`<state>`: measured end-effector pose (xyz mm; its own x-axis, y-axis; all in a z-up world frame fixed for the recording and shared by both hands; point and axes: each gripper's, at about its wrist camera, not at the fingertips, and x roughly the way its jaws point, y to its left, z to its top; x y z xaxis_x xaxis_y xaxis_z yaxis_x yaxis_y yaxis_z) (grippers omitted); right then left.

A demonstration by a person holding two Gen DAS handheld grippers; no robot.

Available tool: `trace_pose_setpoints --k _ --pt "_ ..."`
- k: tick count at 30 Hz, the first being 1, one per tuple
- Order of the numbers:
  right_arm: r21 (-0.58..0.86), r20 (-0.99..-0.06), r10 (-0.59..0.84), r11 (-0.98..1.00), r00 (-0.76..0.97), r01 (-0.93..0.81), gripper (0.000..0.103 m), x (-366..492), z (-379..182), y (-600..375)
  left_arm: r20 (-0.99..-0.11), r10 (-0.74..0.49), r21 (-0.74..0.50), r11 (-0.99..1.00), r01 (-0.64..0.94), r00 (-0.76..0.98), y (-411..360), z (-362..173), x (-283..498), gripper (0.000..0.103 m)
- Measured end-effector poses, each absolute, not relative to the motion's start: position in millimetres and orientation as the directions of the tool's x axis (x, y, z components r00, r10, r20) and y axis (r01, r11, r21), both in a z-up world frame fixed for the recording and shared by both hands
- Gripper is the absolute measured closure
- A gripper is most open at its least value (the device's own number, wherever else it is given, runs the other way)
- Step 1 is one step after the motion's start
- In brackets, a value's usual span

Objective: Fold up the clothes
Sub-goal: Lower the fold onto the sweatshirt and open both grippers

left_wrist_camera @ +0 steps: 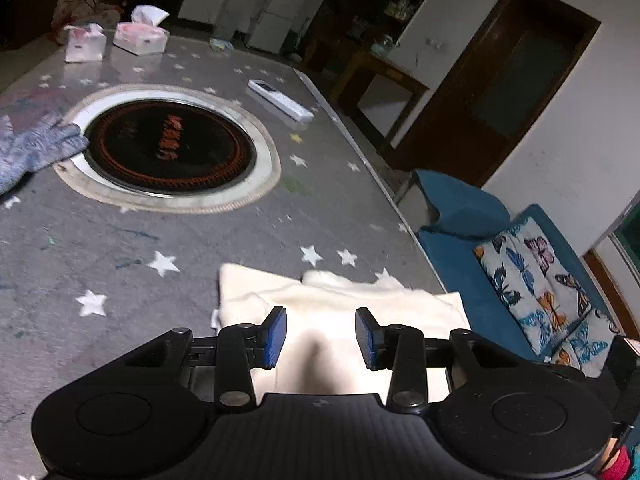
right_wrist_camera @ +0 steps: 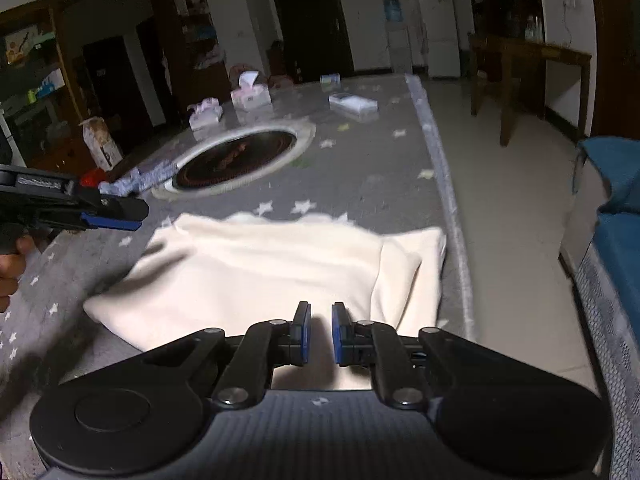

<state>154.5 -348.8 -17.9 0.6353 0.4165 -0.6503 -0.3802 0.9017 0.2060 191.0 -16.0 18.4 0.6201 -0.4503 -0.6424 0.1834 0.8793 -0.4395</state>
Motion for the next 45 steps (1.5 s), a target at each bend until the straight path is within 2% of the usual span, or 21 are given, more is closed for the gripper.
trace_pose_setpoints --k 10,17,24,45 --pt "0.217 -0.61 0.428 0.9 0.667 -0.379 0.093 191.1 -3.1 -338.3 -0.677 -0.469 -0.421 0.879 0.223 0.568 -45.3 -4.1 228.4 0.063" --pt "0.205 -0.651 0.398 0.912 0.646 -0.356 0.093 226.2 -23.9 -322.8 -0.692 -0.456 -0.42 0.885 0.201 0.559 -49.6 -16.3 243.2 0.063" --pt "0.195 -0.651 0.396 0.911 0.647 -0.362 0.092 226.8 -26.0 -318.6 -0.661 -0.467 -0.406 0.881 0.243 0.588 -54.9 -2.8 238.1 0.064" --pt "0.168 -0.641 0.422 0.892 0.641 -0.42 0.09 236.2 -25.4 -284.1 -0.675 -0.443 -0.371 0.895 0.247 0.59 -65.4 -9.5 248.2 0.062"
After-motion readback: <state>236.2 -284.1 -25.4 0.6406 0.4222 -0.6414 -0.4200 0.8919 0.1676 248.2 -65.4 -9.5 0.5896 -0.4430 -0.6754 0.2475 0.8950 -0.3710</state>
